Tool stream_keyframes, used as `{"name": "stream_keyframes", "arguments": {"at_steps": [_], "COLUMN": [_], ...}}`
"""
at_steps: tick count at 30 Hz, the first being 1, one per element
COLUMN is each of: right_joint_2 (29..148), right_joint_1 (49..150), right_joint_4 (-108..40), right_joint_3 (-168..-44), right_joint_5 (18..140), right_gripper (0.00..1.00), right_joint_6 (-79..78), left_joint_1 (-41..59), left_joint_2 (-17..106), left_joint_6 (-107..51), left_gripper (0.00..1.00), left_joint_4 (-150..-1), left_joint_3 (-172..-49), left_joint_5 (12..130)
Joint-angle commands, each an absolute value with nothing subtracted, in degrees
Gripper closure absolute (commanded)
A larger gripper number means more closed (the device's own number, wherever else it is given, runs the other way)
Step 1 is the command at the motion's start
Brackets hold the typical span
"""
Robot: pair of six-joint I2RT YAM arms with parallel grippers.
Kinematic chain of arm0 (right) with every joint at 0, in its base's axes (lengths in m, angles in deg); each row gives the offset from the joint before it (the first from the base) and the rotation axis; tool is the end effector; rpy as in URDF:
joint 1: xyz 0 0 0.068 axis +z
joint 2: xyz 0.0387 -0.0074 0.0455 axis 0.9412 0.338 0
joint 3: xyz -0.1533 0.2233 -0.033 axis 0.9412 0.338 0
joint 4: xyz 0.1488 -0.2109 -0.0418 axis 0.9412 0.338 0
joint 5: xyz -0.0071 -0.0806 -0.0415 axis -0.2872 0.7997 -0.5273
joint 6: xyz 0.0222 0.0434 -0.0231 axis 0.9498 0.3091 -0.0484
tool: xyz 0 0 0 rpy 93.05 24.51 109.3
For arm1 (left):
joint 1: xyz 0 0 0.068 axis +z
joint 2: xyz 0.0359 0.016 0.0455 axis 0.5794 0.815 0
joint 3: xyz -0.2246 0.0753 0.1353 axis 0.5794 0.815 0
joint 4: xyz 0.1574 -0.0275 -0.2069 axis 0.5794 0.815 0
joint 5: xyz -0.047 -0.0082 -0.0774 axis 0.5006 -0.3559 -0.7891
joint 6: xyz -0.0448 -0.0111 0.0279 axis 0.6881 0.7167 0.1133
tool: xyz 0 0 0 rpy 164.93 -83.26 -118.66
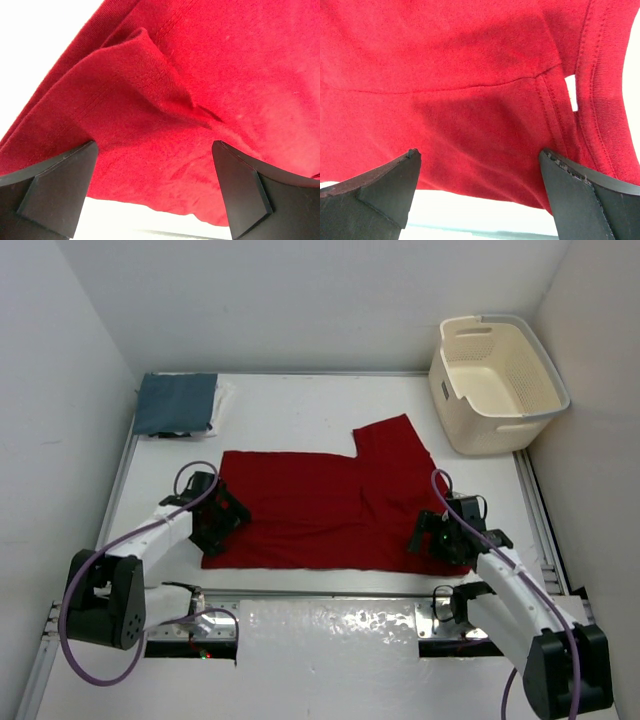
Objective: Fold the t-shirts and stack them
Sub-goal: Fold the flattened tshirt in 1/3 of the way, then grap the side of the flattened tshirt furthest away from the robot with both arms
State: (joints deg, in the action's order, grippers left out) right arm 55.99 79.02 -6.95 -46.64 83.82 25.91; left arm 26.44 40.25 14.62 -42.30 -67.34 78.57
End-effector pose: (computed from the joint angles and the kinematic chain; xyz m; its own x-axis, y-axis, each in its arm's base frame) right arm 0.1368 0.0229 0.1351 -0.8171 0.4277 -0.3866 0.3237 0.8952 0.3063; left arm 0.1872 -0.0301 0.1400 -0.6862 -0.7085 -0.1648 -0.6665 0.7031 -0.2477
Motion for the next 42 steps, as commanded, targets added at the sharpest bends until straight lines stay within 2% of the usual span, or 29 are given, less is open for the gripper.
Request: {"name": "stream_keyframes", "arguments": {"at_steps": [1, 5, 6, 9, 15, 18, 20, 22, 25, 26, 30, 31, 36, 38, 40, 42], "right_joint_2": [55.6, 54.5, 54.9, 58.9, 76.8, 89.1, 98.5, 104.1, 118.0, 121.1, 134.0, 138.4, 148.2, 151.0, 152.1, 153.2], "right_joint_1": [79.4, 79.7, 79.7, 79.7, 79.7, 79.8, 79.7, 79.8, 79.8, 79.8, 79.8, 79.8, 79.8, 79.8, 79.8, 79.8], "right_joint_4": [4.5, 3.4, 1.8, -1.7, -12.6, -13.0, -11.0, -11.1, -11.8, -10.3, -8.9, -8.6, -11.8, -12.5, -13.7, -13.4], "right_joint_3": [-48.0, -59.7, -62.1, -69.7, -83.3, -94.3, -106.7, -111.8, -121.9, -128.8, -141.4, -145.7, -152.8, -154.1, -153.9, -153.7], "right_joint_5": [80.8, 83.7, 85.6, 87.7, 92.2, 92.9, 95.7, 95.8, 96.2, 96.2, 98.5, 98.8, 99.2, 100.0, 100.3, 100.2], "right_gripper": [0.01, 0.01, 0.01, 0.01, 0.01, 0.01, 0.01, 0.01, 0.01, 0.01, 0.01, 0.01, 0.01, 0.01, 0.01, 0.01], "right_joint_6": [25.6, 22.6, 20.4, 17.1, 13.3, 10.4, 8.3, 7.2, 6.8, 6.3, 5.2, 5.0, 3.7, 4.4, 5.0, 6.0], "left_joint_1": [24.3, 24.3, 24.3, 24.3, 26.0, 28.6, 29.6, 30.2, 31.0, 31.1, 31.5, 31.5, 31.7, 31.8, 31.7, 31.7], "left_joint_2": [40.5, 38.7, 39.7, 43.4, 58.1, 68.1, 74.2, 77.2, 82.5, 83.3, 88.2, 89.0, 91.4, 92.0, 92.3, 92.3], "left_joint_6": [17.0, 16.3, 15.7, 13.7, 6.5, 3.2, 2.1, 0.9, 0.4, 0.5, 0.3, 0.5, 1.5, 1.4, 1.8, 2.8], "left_gripper": [0.00, 0.00, 0.00, 0.00, 0.00, 0.00, 0.00, 0.00, 0.00, 0.01, 0.09, 0.15, 0.21, 0.27, 0.29, 0.36], "left_joint_4": [-25.2, -18.6, -17.8, -18.6, -24.9, -25.3, -24.5, -24.4, -24.8, -25.5, -26.8, -26.6, -25.7, -25.9, -26.3, -27.2], "left_joint_3": [-65.5, -80.5, -87.8, -99.8, -116.6, -125.8, -131.7, -135.2, -136.5, -136.3, -137.3, -137.6, -136.0, -134.8, -134.0, -131.8], "left_joint_5": [76.8, 86.3, 89.9, 96.4, 102.4, 99.6, 100.4, 100.4, 99.8, 99.5, 97.0, 97.1, 98.4, 97.7, 97.0, 96.3]}}
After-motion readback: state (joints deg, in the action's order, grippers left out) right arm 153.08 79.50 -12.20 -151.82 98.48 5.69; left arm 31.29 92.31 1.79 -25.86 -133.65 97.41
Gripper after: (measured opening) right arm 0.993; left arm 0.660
